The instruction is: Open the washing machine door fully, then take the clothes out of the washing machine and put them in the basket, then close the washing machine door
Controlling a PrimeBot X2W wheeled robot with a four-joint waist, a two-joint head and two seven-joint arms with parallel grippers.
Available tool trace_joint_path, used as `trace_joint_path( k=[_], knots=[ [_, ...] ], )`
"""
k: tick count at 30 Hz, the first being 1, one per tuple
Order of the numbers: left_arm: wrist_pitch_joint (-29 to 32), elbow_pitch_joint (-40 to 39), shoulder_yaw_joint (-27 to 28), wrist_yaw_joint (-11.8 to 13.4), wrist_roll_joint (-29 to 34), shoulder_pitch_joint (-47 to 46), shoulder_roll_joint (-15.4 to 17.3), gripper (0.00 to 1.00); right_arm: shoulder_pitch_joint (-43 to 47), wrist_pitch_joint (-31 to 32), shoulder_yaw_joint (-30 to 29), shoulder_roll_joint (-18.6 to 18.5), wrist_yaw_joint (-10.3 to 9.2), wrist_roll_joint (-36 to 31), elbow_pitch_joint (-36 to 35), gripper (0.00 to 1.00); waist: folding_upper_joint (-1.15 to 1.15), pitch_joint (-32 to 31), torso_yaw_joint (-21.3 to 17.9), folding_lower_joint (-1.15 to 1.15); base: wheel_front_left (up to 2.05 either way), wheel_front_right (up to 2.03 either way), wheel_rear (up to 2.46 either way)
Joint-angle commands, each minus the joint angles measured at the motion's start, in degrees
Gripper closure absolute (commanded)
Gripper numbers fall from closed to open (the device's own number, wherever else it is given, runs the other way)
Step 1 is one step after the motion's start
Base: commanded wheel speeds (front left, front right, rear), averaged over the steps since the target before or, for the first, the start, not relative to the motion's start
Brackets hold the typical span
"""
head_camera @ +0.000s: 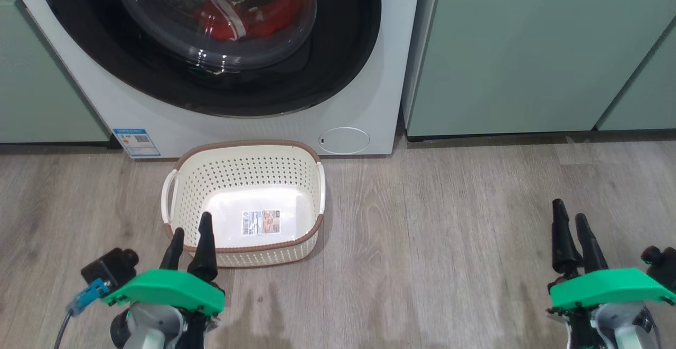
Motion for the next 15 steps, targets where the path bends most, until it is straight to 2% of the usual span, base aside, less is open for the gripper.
trace_joint_path(
  k=[1,15],
  knots=[
    [-0.8,-2.3,0.6,0.5,2.0,-3.0,0.9,0.0,-2.6,-0.8,1.1,-0.6,-0.02,-2.0,-2.2,0.0,0.0,0.0,0.0,0.0,0.0,0.0,0.0],
    [-3.4,-2.9,-2.7,4.4,12.6,-4.3,3.2,0.0,-3.4,-3.3,2.7,-0.6,-0.03,-13.2,-2.7,0.0,0.0,0.0,0.4,0.0,0.0,0.0,0.0]
  ],
)
